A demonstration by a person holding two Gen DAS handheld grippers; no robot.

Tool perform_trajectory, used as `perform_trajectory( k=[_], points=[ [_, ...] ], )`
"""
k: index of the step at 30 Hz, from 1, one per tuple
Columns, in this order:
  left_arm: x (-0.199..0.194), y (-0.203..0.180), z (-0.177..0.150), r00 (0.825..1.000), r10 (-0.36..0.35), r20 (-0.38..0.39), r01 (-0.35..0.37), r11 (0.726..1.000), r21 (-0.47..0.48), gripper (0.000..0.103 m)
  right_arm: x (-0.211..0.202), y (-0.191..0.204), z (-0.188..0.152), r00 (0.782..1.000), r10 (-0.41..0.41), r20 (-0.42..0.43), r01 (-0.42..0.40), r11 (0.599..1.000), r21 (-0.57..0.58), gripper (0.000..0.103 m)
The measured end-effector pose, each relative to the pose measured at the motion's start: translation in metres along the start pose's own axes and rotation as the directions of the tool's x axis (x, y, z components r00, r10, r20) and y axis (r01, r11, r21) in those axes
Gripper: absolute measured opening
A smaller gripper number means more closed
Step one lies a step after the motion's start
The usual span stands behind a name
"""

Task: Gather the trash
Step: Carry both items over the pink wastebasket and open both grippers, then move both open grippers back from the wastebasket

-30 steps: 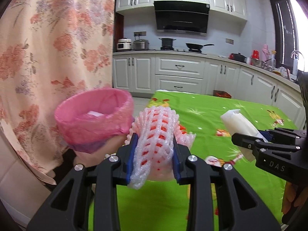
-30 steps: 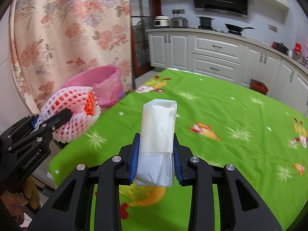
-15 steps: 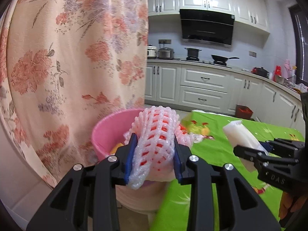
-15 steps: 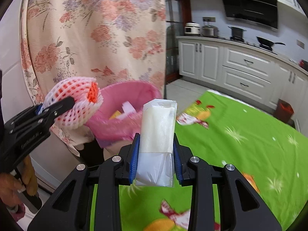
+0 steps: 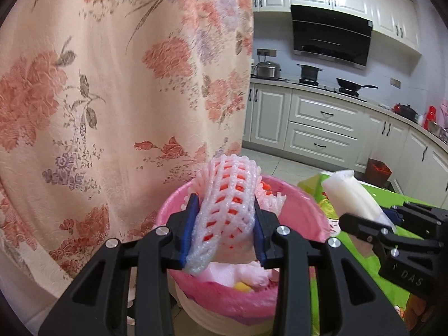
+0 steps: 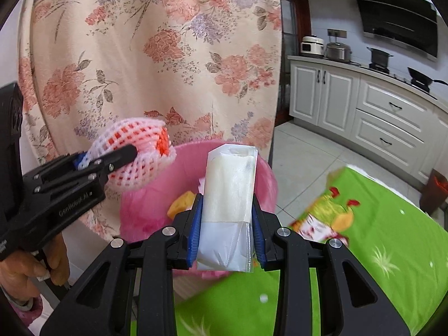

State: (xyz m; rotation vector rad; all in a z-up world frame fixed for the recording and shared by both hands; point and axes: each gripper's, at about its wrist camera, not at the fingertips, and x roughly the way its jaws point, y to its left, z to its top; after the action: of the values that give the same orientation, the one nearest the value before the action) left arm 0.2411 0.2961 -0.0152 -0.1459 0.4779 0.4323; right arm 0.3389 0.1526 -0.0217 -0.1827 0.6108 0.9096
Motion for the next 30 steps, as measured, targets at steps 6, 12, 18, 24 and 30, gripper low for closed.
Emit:
perform_trajectory(
  k=[6, 12, 18, 24, 30],
  points=[
    [0.027, 0.01, 0.001, 1.0, 0.011, -0.022, -0.012, 1.0, -0.016, 0.037, 0.033, -0.003, 0.017, 0.999, 0.042, -0.007, -0.042, 0.999, 0.01, 0.034],
    [0.049, 0.017, 0.007, 0.999, 0.012, -0.035, -0.013, 0.999, -0.033, 0.058, 0.056, -0.002, 0.021, 0.997, 0.071, -0.006, -0.071, 0.997, -0.017, 0.063],
    [0.048, 0.022, 0.01, 0.999, 0.033, -0.02, -0.034, 0.999, -0.036, 0.069, 0.052, -0.013, 0.016, 0.998, 0.06, 0.004, -0.06, 0.998, -0.004, 0.063],
    [0.026, 0.018, 0.014, 0.999, 0.022, 0.029, -0.021, 0.999, -0.04, 0.091, 0.028, -0.025, 0.009, 0.999, 0.028, 0.025, -0.029, 0.999, 0.023, 0.063],
    [-0.028, 0.005, 0.031, 0.989, 0.03, 0.142, -0.027, 0.999, -0.021, 0.098, -0.018, -0.02, 0.013, 0.997, -0.024, 0.079, 0.024, 1.0, 0.0, 0.081]
  ],
)
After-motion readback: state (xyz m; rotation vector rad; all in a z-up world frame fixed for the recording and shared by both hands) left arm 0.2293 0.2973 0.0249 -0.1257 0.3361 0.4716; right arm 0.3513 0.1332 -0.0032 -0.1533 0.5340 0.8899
